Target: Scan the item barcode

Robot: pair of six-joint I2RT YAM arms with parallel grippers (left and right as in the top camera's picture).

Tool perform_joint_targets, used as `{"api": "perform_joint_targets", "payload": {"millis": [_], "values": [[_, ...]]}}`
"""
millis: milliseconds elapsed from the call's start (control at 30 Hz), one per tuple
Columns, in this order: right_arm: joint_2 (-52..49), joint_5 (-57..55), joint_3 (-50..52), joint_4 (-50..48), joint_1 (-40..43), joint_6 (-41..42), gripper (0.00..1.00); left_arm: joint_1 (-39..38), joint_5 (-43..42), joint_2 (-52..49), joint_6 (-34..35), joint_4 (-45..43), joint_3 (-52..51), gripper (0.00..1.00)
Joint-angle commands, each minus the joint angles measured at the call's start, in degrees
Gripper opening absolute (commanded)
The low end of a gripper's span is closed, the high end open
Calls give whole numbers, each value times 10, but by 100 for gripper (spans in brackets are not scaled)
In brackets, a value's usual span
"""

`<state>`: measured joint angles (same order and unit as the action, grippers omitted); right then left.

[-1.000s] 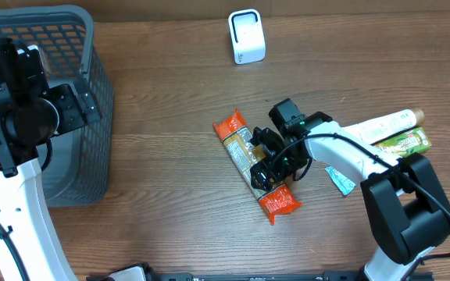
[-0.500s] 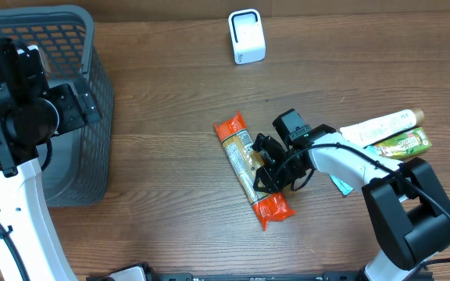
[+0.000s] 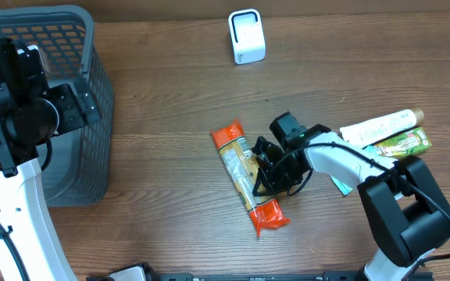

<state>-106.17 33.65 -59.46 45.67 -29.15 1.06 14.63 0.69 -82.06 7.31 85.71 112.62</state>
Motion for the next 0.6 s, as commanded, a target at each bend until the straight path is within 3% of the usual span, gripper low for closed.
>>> {"api": "perform_joint_targets", "payload": {"millis": [0,300,567], "values": [[9,-26,-53,30,14,15,4,0,-3,-2,4,-2,0,100],[154,-154,-145,101,-13,15,4,0,-3,-2,4,-2,0,100],[263,-201,-150,127,-48,-28,4,0,-3,-2,4,-2,0,100]]}}
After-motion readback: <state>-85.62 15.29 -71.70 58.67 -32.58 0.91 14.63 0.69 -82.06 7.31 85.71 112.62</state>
